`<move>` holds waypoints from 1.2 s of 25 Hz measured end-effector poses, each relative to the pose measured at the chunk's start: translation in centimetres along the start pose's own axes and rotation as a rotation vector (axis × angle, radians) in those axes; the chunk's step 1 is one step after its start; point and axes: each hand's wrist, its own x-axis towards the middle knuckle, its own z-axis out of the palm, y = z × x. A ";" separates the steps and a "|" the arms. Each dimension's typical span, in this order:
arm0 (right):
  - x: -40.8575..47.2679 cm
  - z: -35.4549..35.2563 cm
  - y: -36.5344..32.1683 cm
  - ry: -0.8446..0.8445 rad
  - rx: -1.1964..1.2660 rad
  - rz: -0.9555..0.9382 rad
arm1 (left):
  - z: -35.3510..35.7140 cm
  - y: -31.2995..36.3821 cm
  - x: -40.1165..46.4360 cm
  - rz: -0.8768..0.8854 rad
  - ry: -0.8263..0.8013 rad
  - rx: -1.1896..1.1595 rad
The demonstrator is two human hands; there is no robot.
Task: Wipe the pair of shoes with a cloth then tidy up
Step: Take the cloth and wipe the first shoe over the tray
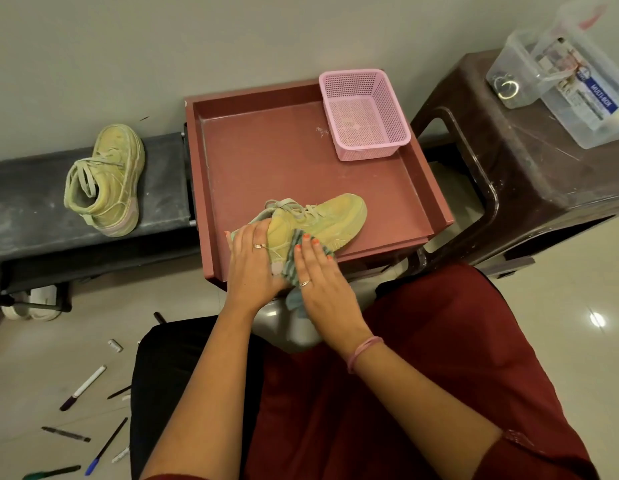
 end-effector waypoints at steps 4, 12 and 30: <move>2.0 -1.8 4.6 0.064 -0.036 0.168 | 0.2 -0.6 0.1 0.000 -0.028 0.011; 1.8 -3.4 0.3 0.038 0.298 0.202 | 0.9 -0.6 -0.2 0.029 0.005 0.034; 1.7 -3.8 0.5 0.057 0.234 0.097 | 1.9 -0.2 -1.1 0.066 0.078 0.162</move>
